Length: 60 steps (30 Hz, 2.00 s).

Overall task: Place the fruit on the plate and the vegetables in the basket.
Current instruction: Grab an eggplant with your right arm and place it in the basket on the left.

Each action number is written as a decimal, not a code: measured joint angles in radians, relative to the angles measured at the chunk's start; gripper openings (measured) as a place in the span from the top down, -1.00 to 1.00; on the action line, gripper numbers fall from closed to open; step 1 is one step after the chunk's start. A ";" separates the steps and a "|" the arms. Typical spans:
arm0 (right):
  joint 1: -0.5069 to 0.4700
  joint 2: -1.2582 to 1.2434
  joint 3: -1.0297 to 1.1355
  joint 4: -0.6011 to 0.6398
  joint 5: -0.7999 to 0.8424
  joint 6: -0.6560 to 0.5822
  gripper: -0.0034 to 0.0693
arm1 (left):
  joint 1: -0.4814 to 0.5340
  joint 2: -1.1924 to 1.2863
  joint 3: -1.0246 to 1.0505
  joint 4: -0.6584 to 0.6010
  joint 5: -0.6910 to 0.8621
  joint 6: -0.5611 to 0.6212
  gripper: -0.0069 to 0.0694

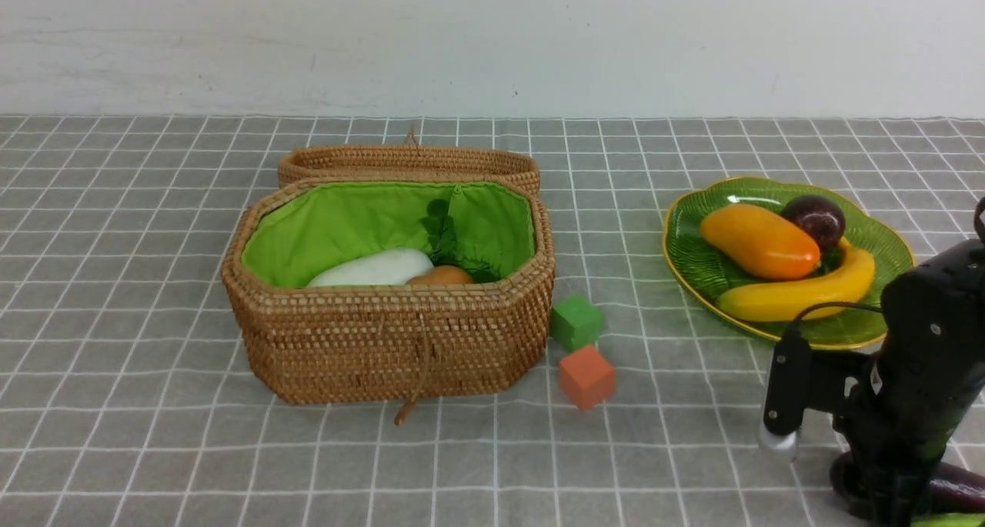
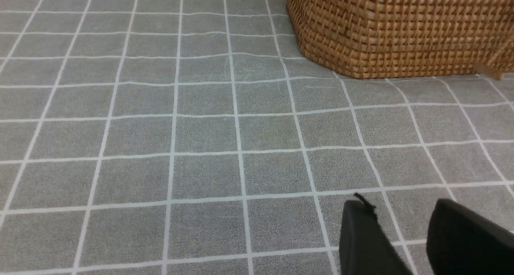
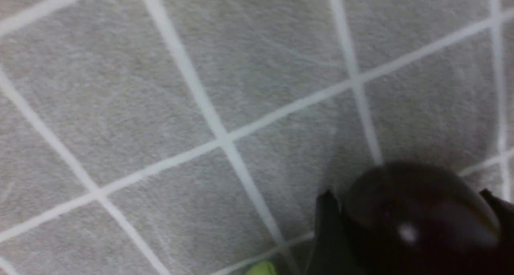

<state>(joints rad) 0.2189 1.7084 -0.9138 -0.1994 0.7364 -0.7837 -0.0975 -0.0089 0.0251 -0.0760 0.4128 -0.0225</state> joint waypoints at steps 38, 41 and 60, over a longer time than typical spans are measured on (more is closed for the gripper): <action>0.288 0.331 -0.938 1.132 -0.105 -0.470 -0.25 | 0.000 0.000 0.000 0.000 0.000 0.000 0.19; 0.290 0.351 -0.939 1.099 -0.129 -0.406 -0.25 | 0.000 0.000 0.000 0.000 0.000 0.000 0.19; 0.290 0.074 -0.946 0.564 0.236 0.046 -0.80 | 0.000 0.000 0.000 0.000 0.000 0.000 0.19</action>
<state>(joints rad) 0.5084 1.7827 -1.8595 0.3643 0.9719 -0.7376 -0.0975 -0.0089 0.0251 -0.0760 0.4128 -0.0225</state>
